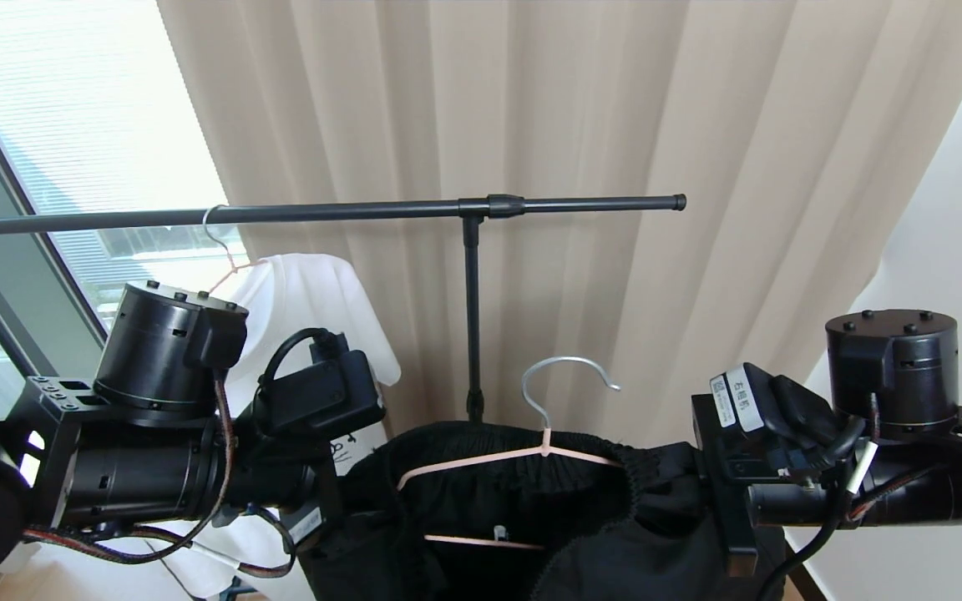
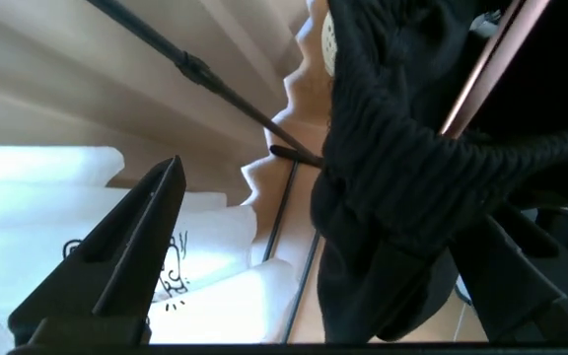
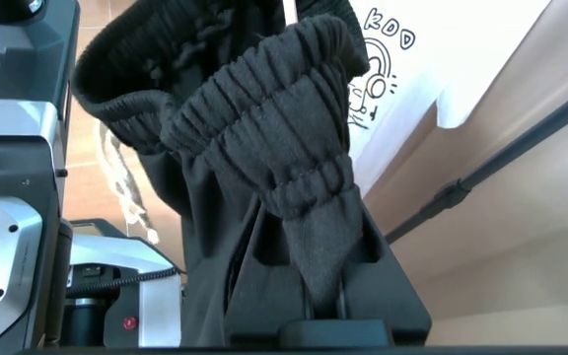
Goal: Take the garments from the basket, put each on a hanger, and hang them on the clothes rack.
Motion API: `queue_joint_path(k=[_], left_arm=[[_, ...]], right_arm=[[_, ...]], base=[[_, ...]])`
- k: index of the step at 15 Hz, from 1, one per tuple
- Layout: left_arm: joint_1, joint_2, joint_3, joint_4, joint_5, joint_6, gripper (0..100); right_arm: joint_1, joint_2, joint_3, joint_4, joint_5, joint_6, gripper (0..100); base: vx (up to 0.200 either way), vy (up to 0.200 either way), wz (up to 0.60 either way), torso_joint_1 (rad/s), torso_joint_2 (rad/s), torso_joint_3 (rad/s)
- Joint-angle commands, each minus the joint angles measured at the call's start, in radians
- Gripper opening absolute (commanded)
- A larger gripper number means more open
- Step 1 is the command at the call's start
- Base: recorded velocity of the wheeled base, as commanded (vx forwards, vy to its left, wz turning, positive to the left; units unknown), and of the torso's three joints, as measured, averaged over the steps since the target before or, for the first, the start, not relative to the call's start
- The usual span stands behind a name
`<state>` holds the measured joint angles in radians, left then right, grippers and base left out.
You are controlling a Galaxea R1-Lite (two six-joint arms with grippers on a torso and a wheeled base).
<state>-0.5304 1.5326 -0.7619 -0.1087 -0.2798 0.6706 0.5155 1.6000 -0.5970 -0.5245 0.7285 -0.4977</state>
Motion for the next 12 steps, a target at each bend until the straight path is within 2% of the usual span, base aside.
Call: queue_joint_path(k=[1,3,6,12], left_arm=[[-0.020,0.001,-0.002,0.001,-0.001,-0.003,100],[-0.075,0.008,-0.002,0.001,-0.013,-0.028,100],[-0.089,0.023,-0.002,0.000,-0.058,-0.033,100],[-0.102,0.054,0.000,0.000,-0.062,-0.034,100]], right_arm=[[0.000,0.005,-0.003,0.000,0.000,0.001,0],[0.000,0.005,-0.004,-0.002,0.002,0.001,0],[0.000,0.005,-0.004,-0.002,0.003,0.002,0],[0.000,0.001,-0.003,-0.002,0.005,0.002,0]], base=[[0.000,0.000,0.00,0.000,0.00,0.000],[0.000,0.000,0.00,0.000,0.00,0.000],[0.000,0.000,0.00,0.000,0.00,0.000],[0.000,0.000,0.00,0.000,0.00,0.000]])
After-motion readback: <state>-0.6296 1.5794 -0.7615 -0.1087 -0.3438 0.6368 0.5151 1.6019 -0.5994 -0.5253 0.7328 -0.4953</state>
